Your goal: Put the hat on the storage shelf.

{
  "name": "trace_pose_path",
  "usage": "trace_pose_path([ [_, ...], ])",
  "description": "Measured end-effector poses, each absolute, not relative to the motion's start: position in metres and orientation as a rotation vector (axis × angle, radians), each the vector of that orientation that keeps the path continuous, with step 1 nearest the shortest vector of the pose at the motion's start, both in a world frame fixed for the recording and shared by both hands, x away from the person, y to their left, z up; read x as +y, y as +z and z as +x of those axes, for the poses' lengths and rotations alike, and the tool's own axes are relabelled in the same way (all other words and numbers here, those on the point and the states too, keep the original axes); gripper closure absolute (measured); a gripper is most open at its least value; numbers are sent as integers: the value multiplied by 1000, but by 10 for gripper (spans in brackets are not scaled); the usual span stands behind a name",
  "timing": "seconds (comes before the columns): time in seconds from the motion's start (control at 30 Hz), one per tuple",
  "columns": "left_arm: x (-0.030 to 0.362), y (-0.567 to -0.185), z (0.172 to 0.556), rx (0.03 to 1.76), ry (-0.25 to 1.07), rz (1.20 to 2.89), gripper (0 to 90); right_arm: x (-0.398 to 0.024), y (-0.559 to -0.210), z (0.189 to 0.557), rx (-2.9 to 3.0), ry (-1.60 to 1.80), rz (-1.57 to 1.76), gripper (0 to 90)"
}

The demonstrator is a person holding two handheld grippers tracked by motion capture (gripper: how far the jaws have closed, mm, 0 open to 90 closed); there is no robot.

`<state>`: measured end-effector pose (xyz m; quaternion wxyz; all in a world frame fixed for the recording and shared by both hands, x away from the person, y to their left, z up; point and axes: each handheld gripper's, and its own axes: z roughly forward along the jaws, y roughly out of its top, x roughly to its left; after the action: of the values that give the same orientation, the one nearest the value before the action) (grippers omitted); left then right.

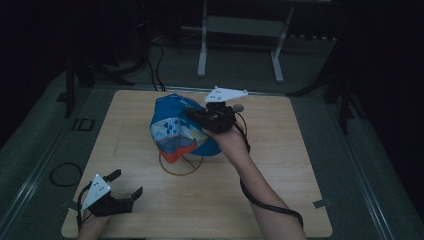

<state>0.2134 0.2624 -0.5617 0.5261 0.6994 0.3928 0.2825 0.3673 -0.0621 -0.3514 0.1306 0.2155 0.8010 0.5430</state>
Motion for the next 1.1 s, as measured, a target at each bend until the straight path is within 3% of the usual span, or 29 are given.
trace_pose_path([
  [0.23,263,-562,213,938,669,1668,20,-48,-345,363,2337,1556,583,900],
  [0.73,263,-563,214,940,658,1672,20,-65,-379,369,2349,1540,685,895],
  [1.1,264,-563,214,938,652,1670,20,-73,-383,367,2333,1602,694,797],
])
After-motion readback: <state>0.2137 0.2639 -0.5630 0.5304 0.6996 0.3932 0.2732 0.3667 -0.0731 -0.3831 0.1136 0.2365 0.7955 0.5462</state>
